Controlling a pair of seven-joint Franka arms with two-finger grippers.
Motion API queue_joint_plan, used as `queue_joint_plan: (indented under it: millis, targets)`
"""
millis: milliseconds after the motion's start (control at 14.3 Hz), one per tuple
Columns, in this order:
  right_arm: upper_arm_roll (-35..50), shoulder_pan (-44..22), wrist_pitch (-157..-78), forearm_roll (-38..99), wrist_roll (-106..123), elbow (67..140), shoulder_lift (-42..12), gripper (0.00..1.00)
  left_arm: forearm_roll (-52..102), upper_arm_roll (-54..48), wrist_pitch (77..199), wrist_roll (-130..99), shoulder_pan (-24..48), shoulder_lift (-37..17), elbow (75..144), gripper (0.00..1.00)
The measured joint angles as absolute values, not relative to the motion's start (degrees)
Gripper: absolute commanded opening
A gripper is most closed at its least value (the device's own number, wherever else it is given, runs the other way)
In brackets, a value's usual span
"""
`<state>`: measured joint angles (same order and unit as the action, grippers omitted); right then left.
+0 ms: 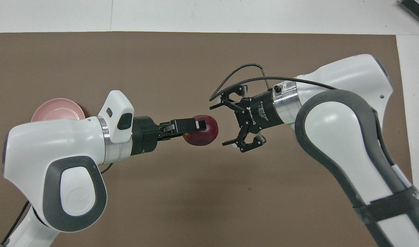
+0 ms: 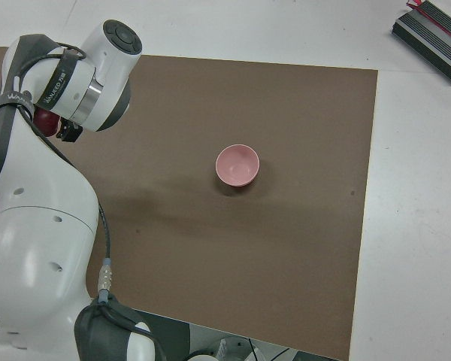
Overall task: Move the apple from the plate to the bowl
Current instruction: 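Close the right gripper around the apple held by the left gripper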
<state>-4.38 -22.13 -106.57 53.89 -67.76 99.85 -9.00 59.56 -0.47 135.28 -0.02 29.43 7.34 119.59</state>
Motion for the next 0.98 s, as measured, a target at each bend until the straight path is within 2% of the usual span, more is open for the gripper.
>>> queue_joint_plan:
  millis: [770, 840, 981]
  targets:
    - [-4.38, -25.18, -107.0, 55.01, -68.23, 99.89, -8.78, 1.0, 59.56, -0.72, 135.58, -1.37, 29.61, 7.33, 119.66, 0.0]
    - [-4.39, -25.33, -107.03, 55.01, -68.25, 99.92, -8.77, 0.67, 59.56, -0.75, 135.57, -1.41, 29.62, 7.33, 119.7, 0.0]
    - [-4.42, -25.36, -107.58, 55.01, -68.25, 100.03, -8.72, 0.13, 59.56, -0.84, 135.51, -1.54, 29.65, 7.33, 119.87, 0.01]
